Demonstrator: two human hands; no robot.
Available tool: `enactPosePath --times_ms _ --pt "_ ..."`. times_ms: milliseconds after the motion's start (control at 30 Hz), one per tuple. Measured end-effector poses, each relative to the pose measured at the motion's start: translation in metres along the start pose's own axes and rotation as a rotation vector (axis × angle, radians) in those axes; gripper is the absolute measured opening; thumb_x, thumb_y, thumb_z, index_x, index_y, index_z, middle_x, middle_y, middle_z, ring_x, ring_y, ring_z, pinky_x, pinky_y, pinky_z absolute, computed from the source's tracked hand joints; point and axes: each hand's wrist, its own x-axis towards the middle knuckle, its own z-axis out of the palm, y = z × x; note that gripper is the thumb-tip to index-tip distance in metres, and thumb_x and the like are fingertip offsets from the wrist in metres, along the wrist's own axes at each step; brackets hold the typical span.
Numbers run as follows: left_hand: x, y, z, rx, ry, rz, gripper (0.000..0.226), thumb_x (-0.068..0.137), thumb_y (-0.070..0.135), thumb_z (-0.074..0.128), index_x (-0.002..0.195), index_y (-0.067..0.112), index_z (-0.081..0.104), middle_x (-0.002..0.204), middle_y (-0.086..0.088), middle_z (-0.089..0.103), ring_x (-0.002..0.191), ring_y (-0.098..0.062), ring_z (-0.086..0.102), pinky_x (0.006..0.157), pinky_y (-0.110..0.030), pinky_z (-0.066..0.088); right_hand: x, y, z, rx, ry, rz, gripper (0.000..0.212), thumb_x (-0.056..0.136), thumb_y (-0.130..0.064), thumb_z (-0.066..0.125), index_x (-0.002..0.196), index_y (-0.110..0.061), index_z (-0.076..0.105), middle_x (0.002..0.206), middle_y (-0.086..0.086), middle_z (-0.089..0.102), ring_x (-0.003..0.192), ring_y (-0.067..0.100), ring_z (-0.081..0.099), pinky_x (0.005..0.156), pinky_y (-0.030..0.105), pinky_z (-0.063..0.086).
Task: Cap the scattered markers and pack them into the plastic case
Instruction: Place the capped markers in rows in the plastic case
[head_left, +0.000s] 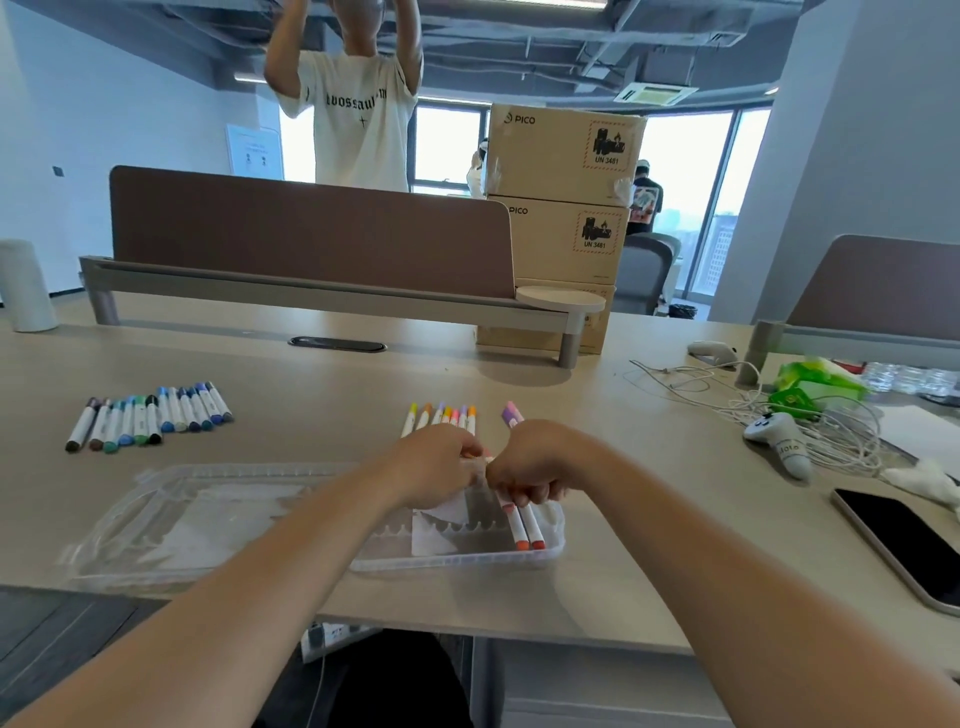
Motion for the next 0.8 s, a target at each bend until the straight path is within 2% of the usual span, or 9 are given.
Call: enactPosePath --times_ms 67,167,333,367,467,600,700,800 --pt "-0.003 0.003 0.004 0.002 -0.054 0.002 0.04 0.098 0.028 0.052 0.138 0.03 0.053 0.136 0.002 0.058 0.102 -0.013 0.06 0.084 -0.025 0.049 -0.005 0.001 0.003 -0.025 -0.04 0.024 0.031 0.088 -0.02 0.051 0.06 -0.01 0.057 0.048 0.0 0.044 0.04 0.011 0.031 0.046 0.022 0.026" --pt "-0.004 0.005 0.008 -0.022 -0.113 0.02 0.039 0.095 0.02 0.05 0.133 0.027 0.057 0.116 0.0 0.065 0.084 -0.013 0.066 0.065 -0.024 0.054 -0.006 0.005 0.007 -0.066 -0.018 0.02 0.039 0.092 -0.03 0.053 0.059 -0.009 0.056 0.055 0.003 0.048 0.045 0.013 0.037 0.051 0.024 0.033" --pt "-0.006 0.007 0.011 -0.025 -0.144 0.045 0.03 0.097 0.028 0.051 0.123 0.018 0.061 0.085 0.005 0.061 0.076 -0.015 0.061 0.061 -0.024 0.048 -0.001 0.015 0.008 -0.107 0.11 -0.012 0.034 0.095 -0.023 0.052 0.065 -0.008 0.061 0.061 0.006 0.055 0.047 0.015 0.045 0.054 0.025 0.041" --pt "-0.006 0.007 0.011 -0.02 -0.146 0.046 0.028 0.097 0.03 0.053 0.12 0.018 0.063 0.086 0.005 0.062 0.076 -0.015 0.06 0.06 -0.023 0.046 0.0 0.015 0.008 -0.108 0.121 -0.017 0.033 0.095 -0.023 0.052 0.066 -0.008 0.061 0.061 0.007 0.055 0.047 0.015 0.045 0.053 0.025 0.041" --pt "-0.006 0.009 0.011 -0.01 -0.163 0.069 0.033 0.094 0.039 0.06 0.124 0.025 0.059 0.112 0.004 0.065 0.084 -0.013 0.063 0.064 -0.022 0.05 0.004 0.015 0.008 -0.121 0.138 -0.034 0.034 0.093 -0.021 0.054 0.062 -0.008 0.058 0.055 0.005 0.053 0.043 0.014 0.044 0.05 0.022 0.04" --pt "-0.01 0.011 0.008 -0.062 -0.198 0.08 0.048 0.091 0.041 0.065 0.135 0.028 0.051 0.11 0.009 0.062 0.082 -0.009 0.064 0.068 -0.022 0.055 0.008 0.013 0.008 -0.143 0.124 -0.052 0.031 0.092 -0.022 0.059 0.064 -0.009 0.058 0.054 0.003 0.052 0.044 0.013 0.044 0.047 0.021 0.039" --pt "-0.009 0.009 0.008 -0.053 -0.201 0.065 0.059 0.087 0.045 0.068 0.14 0.025 0.049 0.132 0.005 0.06 0.091 -0.013 0.064 0.075 -0.026 0.054 0.01 0.012 0.007 -0.167 0.105 -0.063 0.032 0.092 -0.026 0.061 0.065 -0.009 0.058 0.056 0.003 0.054 0.046 0.012 0.046 0.049 0.02 0.041" --pt "-0.006 0.004 0.011 -0.062 -0.209 0.05 0.059 0.084 0.047 0.071 0.136 0.025 0.053 0.129 0.002 0.063 0.096 -0.017 0.066 0.081 -0.031 0.057 0.011 0.011 0.005 -0.18 0.082 -0.062 0.032 0.093 -0.027 0.062 0.067 -0.009 0.059 0.058 0.002 0.054 0.047 0.011 0.047 0.049 0.019 0.041"
